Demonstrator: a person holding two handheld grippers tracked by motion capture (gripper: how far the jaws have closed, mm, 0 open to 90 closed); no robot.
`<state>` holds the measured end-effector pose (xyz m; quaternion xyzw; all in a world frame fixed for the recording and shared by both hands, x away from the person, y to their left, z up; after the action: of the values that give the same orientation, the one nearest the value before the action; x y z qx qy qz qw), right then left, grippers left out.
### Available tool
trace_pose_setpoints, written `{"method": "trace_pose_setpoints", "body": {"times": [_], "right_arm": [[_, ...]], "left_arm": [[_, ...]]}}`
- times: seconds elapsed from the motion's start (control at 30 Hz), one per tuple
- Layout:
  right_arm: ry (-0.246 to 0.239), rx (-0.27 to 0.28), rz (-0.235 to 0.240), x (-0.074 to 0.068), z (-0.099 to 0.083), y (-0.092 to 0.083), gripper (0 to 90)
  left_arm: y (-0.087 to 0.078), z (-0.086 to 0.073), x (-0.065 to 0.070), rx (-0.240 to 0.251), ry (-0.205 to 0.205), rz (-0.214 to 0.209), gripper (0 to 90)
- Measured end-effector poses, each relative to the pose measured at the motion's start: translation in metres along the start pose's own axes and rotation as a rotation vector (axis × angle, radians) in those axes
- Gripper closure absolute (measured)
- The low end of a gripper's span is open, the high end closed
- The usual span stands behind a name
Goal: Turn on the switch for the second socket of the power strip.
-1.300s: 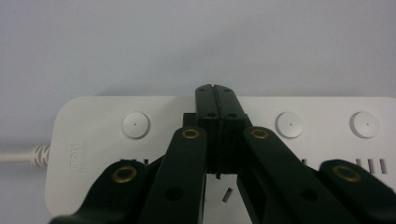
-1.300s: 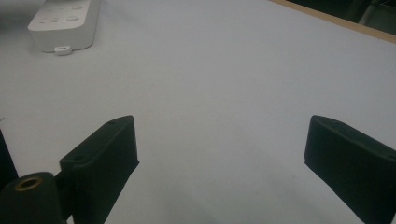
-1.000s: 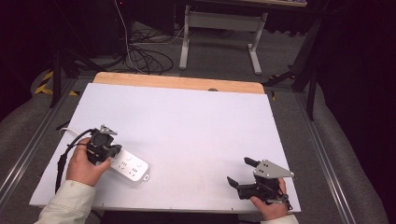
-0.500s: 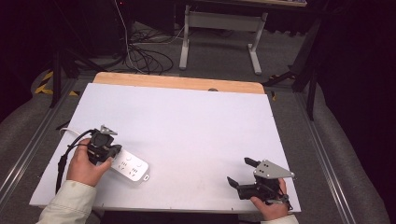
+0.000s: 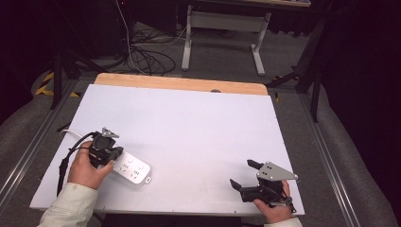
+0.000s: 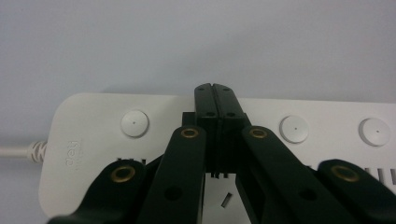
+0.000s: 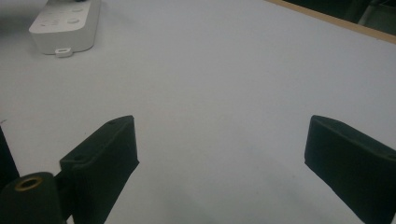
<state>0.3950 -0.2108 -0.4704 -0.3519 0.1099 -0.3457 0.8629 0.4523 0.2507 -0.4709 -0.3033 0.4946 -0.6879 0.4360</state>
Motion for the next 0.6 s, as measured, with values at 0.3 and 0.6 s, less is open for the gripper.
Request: {"method": "trace_pose_setpoints", "body": {"times": [0.3,0.6], "right_arm": [[0.002,-0.001,0.0,0.0002,0.0001,0.0002,9.8],[0.0,-0.001,0.001,0.0003,-0.0001,0.0,9.8]], "left_arm": [[0.0004,-0.0008,0.0007,0.002,-0.007,-0.008,90.0],[0.0006,-0.0013,0.0046,0.002,0.008,0.001,90.0]]}}
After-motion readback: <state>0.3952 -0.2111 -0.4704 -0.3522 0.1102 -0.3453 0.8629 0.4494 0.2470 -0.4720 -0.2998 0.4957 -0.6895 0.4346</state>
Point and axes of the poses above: each handheld gripper's, and its own axes: y roughly forward along the jaws, z roughly out of its top, x roughly to its right, the point moved 3 cm from there along y, roughly forward along the jaws, and after that the axes turned 15 degrees about -x, right-handed, at the moved point
